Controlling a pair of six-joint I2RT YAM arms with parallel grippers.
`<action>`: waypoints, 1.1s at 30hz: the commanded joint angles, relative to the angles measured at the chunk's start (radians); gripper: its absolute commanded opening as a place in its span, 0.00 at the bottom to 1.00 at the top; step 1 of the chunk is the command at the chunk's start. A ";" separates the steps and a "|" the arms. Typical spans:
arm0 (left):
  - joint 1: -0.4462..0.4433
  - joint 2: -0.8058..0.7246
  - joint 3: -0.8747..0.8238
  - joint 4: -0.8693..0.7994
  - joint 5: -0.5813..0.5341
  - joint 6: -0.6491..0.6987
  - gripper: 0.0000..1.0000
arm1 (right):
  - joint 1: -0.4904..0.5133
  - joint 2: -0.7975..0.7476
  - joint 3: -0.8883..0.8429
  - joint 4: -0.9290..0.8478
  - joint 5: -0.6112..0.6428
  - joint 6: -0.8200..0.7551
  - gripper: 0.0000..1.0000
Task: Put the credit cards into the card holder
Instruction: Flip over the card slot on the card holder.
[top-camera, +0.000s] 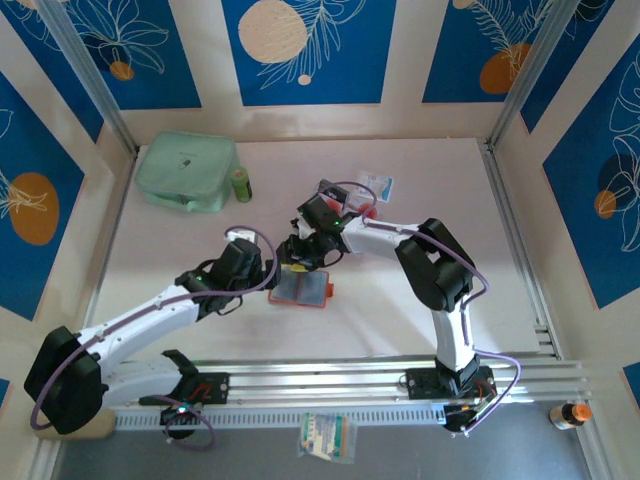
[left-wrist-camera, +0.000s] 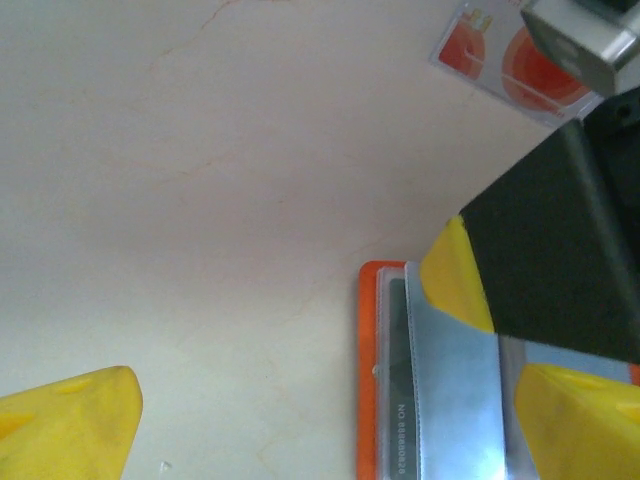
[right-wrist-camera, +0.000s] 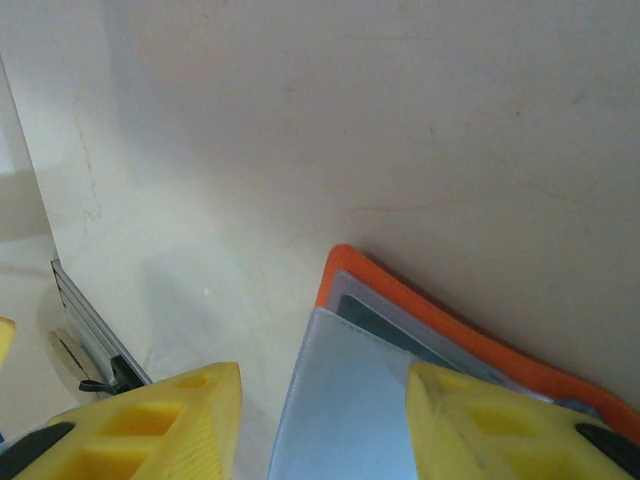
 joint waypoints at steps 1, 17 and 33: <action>0.012 0.006 -0.018 0.002 0.024 0.014 0.95 | 0.007 0.017 0.030 -0.020 -0.015 0.013 0.47; 0.014 0.214 0.005 0.088 0.086 0.039 0.95 | -0.003 0.055 0.031 0.023 -0.051 0.046 0.46; 0.014 0.316 0.017 0.101 0.052 0.045 0.95 | -0.034 -0.157 -0.063 -0.110 0.062 -0.042 0.46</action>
